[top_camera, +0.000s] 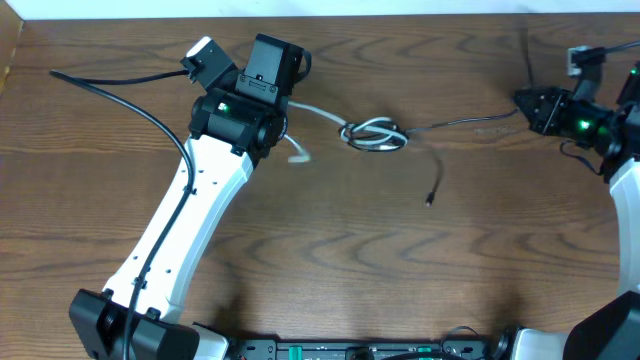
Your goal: Untangle cables
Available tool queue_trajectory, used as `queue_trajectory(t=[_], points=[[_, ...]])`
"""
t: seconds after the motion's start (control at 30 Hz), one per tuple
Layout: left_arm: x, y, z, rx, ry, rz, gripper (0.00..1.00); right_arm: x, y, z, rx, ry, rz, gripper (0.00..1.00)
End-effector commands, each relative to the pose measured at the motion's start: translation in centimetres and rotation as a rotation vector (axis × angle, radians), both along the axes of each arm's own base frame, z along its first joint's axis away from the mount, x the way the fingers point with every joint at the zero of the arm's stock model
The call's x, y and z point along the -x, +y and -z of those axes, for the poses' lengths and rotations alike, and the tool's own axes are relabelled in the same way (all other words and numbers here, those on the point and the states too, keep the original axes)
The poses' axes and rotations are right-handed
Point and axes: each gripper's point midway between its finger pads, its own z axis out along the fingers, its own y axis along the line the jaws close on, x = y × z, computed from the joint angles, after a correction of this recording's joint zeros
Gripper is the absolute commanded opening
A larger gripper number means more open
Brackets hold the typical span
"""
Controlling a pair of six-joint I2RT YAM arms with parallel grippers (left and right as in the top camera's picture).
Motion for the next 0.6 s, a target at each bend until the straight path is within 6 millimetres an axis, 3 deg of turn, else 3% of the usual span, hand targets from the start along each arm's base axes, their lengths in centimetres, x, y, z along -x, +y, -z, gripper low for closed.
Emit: queue_trajectory(t=[0.0, 0.1, 0.27, 0.4, 0.57], points=[[0.4, 0.3, -0.6, 0.001, -0.009, 0.006, 0.07, -0.1, -2.5, 2.0, 0.048, 0.120, 0.180, 0.01], [0.4, 0.3, -0.6, 0.004, -0.009, 0.008, 0.07, 0.3, -3.5, 3.5, 0.106, 0.185, 0.249, 0.01], [0.3, -1.5, 0.2, 0.060, 0.036, 0.102, 0.07, 0.3, -2.5, 4.7, 0.111, 0.221, 0.225, 0.01], [0.3, -3.8, 1.0, 0.078, 0.103, 0.285, 0.08, 0.2, -2.1, 4.9, 0.116, 0.222, 0.209, 0.01], [1.1, -4.8, 2.8, 0.057, 0.205, 0.395, 0.10, 0.2, -1.9, 5.0, 0.124, 0.221, 0.200, 0.01]])
